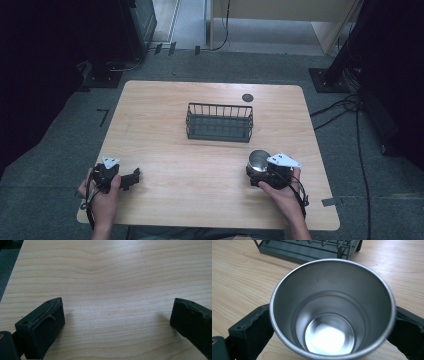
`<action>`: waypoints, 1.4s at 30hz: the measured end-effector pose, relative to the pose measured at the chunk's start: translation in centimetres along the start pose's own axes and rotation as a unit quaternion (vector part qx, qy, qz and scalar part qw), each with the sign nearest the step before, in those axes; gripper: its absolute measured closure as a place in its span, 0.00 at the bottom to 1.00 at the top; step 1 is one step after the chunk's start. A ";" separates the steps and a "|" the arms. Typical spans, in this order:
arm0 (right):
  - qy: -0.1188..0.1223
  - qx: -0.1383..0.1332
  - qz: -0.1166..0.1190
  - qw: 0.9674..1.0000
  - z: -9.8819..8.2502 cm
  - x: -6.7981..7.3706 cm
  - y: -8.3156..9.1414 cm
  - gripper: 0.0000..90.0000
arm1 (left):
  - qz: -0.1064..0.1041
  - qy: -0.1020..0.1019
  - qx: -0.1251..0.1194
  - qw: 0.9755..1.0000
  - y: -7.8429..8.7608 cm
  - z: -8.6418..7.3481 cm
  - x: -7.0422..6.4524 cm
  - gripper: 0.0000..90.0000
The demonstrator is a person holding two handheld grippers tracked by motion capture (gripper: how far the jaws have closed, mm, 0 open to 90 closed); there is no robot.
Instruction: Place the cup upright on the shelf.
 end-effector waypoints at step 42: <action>-0.005 -0.007 -0.037 0.999 2.2 -0.2 -1.2 0.19 | 0.000 0.000 0.000 1.000 0.0 0.0 0.0 0.00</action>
Point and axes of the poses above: each handheld gripper's, and its own axes: y roughly backward along the jaws, z roughly out of its top, x roughly to its left, the point moved 7 cm from there along -y, roughly forward along the jaws, and after that the axes turned 14 degrees about -x, right-handed, at the moved point
